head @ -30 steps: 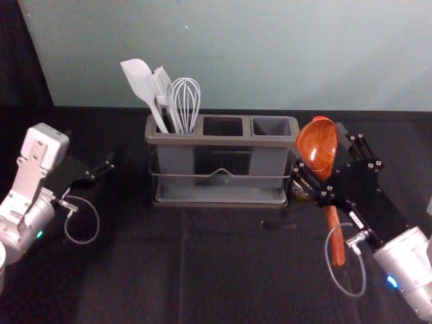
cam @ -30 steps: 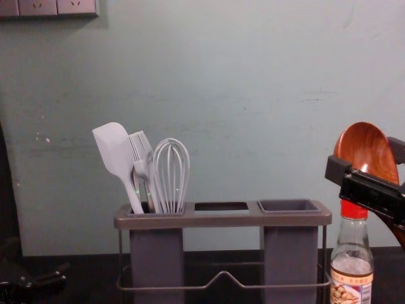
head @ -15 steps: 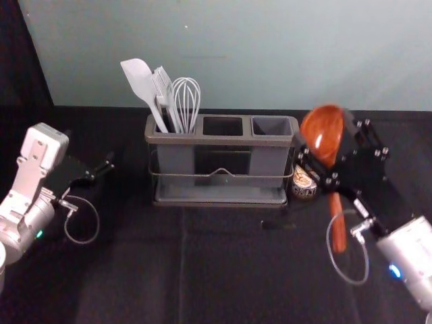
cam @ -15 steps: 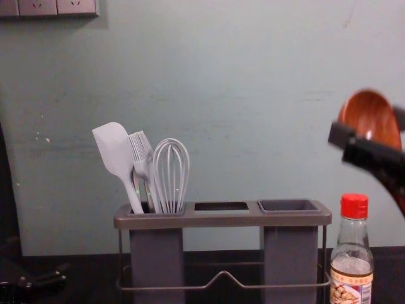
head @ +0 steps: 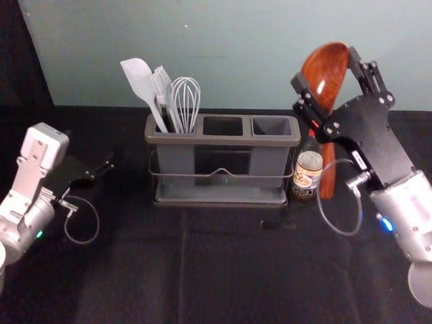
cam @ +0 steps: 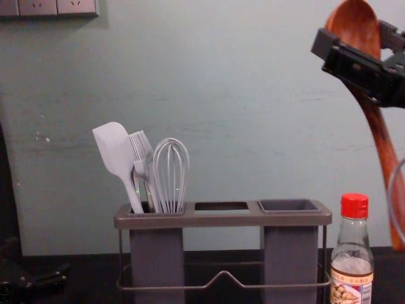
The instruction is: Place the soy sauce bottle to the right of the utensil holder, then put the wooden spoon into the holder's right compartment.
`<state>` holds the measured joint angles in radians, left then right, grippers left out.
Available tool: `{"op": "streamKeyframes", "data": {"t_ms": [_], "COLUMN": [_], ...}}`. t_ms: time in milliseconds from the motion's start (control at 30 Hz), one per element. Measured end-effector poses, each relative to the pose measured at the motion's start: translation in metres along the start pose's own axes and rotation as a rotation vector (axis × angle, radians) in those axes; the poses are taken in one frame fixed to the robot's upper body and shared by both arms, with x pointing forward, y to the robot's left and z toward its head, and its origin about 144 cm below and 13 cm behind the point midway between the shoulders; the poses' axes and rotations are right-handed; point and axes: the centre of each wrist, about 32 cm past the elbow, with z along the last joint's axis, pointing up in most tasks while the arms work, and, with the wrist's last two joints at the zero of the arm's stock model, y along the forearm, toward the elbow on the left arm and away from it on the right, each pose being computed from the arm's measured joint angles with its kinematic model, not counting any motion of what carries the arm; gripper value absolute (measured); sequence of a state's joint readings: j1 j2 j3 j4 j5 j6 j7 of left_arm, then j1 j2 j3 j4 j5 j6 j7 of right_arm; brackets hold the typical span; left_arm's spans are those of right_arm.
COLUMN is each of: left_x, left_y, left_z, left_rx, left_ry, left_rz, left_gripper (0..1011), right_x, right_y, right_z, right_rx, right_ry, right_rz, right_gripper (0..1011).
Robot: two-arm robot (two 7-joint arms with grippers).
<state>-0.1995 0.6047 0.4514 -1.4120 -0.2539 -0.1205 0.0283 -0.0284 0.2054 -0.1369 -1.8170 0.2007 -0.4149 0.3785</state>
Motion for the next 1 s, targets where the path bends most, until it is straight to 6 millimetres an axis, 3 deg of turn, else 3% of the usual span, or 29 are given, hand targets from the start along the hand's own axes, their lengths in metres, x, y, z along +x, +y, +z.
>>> {"op": "streamKeyframes", "data": {"t_ms": [700, 1000], "left_x": [0.000, 0.000], "left_y": [0.000, 0.000], "left_z": [0.000, 0.000], "left_rx": [0.000, 0.000], "left_ry": [0.000, 0.000], "left_rz": [0.000, 0.000], "left_gripper": [1005, 1005], "right_x": [0.019, 0.018], "right_y": [0.076, 0.096], "right_z": [-0.045, -0.064], "right_rx": [0.058, 0.058], "right_ry": [0.035, 0.034], "right_rz": [0.014, -0.011], "right_gripper": [839, 839]}}
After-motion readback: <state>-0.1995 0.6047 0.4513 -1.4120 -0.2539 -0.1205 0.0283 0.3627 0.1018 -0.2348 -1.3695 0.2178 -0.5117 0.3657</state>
